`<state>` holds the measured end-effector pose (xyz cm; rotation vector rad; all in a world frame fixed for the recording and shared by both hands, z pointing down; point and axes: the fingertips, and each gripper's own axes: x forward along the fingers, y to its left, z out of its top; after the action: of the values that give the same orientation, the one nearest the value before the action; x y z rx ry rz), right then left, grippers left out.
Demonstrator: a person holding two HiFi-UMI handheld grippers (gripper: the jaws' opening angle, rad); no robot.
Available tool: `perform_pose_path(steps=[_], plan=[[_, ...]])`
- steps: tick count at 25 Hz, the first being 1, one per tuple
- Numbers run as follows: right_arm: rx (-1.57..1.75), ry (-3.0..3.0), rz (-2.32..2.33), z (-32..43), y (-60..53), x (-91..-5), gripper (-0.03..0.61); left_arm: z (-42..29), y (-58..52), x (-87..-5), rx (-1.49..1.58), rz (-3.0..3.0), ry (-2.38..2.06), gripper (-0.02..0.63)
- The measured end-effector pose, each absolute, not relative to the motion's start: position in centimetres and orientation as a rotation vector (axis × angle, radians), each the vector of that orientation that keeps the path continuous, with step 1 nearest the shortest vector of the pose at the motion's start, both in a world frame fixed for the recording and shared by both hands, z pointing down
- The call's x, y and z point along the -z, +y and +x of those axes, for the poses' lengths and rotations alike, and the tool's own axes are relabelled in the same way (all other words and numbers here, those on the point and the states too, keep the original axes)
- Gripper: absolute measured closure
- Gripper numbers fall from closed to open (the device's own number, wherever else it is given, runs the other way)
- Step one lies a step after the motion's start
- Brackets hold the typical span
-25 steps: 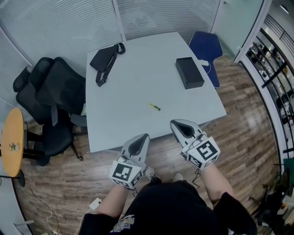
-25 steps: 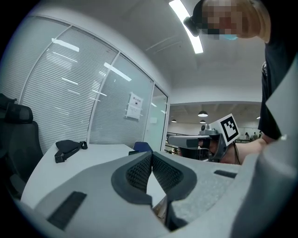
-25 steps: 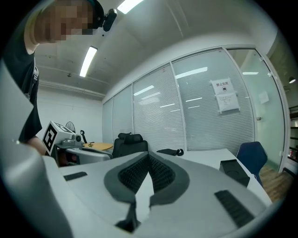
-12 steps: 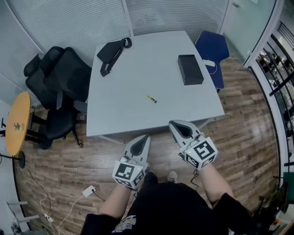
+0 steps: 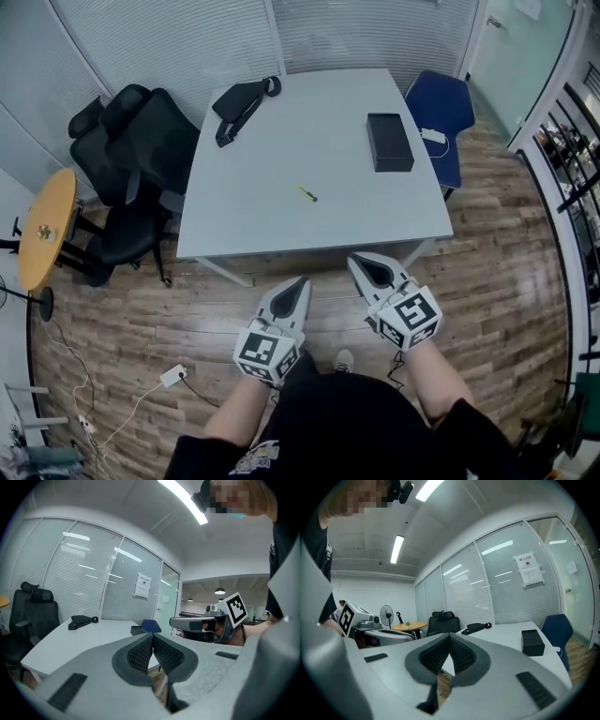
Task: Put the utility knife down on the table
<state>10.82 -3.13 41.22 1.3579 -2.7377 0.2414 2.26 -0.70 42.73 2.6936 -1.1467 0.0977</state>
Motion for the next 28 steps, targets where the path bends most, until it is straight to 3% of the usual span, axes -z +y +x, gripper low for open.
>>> perform_pose_path(steps=[28], plan=[[-0.245, -2.718, 1.424, 13.1, -2.4, -40.8, 0.575, 4.6, -0.1, -42.2, -0.117, 2.739, -1.075, 0.607]])
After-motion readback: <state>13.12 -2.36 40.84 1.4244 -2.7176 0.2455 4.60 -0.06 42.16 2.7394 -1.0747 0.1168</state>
